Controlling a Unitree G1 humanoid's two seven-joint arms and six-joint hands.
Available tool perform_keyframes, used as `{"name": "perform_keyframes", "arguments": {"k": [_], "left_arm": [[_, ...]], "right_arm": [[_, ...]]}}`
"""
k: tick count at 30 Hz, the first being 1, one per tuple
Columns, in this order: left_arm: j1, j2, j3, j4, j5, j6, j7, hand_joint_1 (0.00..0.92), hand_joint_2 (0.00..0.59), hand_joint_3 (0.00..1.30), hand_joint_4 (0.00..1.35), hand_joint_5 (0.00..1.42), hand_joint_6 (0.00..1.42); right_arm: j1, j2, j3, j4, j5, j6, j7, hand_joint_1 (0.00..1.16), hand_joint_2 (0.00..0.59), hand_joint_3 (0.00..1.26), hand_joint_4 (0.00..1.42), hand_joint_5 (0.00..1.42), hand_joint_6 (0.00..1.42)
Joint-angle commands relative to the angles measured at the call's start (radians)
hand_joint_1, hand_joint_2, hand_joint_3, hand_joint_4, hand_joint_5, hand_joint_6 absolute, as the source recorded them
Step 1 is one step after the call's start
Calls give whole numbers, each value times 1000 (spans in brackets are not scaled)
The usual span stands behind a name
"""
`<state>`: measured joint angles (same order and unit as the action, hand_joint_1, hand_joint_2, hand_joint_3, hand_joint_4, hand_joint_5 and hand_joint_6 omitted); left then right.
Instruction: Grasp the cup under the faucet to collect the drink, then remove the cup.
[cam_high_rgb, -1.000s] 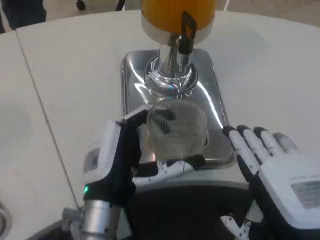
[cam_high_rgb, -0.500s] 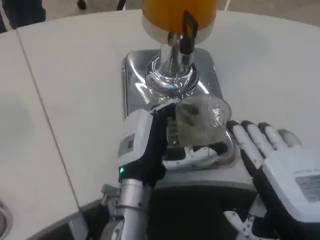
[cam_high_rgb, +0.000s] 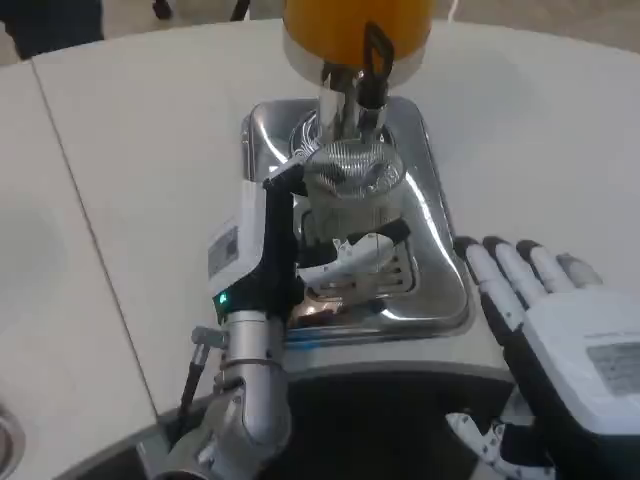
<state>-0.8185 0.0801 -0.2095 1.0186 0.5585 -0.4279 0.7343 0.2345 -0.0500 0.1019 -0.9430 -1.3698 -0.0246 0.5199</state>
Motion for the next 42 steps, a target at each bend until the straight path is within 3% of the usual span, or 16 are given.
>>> {"name": "perform_keyframes", "arguments": {"k": [1, 3, 7, 10, 18, 24, 30, 32, 37, 39, 42], "left_arm": [[4, 13, -9, 33, -2, 8, 35, 577, 76, 1087, 1117, 1386, 1424], [15, 24, -22, 24, 6, -7, 39, 555, 78, 932, 1105, 1294, 1422], [32, 37, -47, 11, 16, -19, 30, 498, 69, 561, 617, 967, 1181], [37, 45, -52, 5, 6, -26, 24, 484, 61, 415, 426, 879, 1109], [46, 70, -49, -9, -9, -51, 5, 438, 57, 318, 282, 791, 1031], [82, 103, -46, -65, -11, -73, -33, 407, 44, 209, 138, 628, 827], [142, 126, -36, -158, -5, -37, -45, 398, 32, 150, 76, 530, 678], [173, 146, -27, -215, -2, -20, -53, 398, 32, 146, 70, 507, 636], [329, 217, 54, -453, -40, 45, -121, 382, 30, 125, 55, 510, 690], [394, 243, 86, -546, -45, 71, -151, 375, 32, 110, 40, 459, 599], [516, 313, 146, -712, -48, 110, -220, 355, 36, 64, 15, 418, 591]], "right_arm": [[1, -3, -1, 5, -1, 1, 10, 577, 419, 0, 0, 0, 32], [1, -4, -4, 4, 6, 3, 13, 573, 420, 0, 0, 0, 32], [-14, 0, 1, 13, 12, 6, 14, 568, 420, 0, 0, 0, 32], [-26, -6, 1, 26, 27, 6, 19, 564, 421, 0, 0, 0, 32], [-45, -19, -14, 44, 50, 10, 5, 531, 417, 0, 0, 0, 32], [-68, -14, 0, 74, 63, 12, -15, 531, 410, 0, 0, 0, 32], [-76, -21, 1, 81, 81, 13, -35, 532, 408, 0, 0, 0, 32], [-69, -11, 3, 67, 91, 19, -43, 532, 408, 0, 0, 0, 32], [-35, 70, 31, 12, 85, 61, -55, 532, 408, 0, 0, 0, 32], [-49, 79, 32, 15, 87, 62, -64, 532, 408, 0, 0, 0, 32], [-72, 68, 35, 40, 82, 49, -87, 556, 417, 0, 0, 0, 45]]}}
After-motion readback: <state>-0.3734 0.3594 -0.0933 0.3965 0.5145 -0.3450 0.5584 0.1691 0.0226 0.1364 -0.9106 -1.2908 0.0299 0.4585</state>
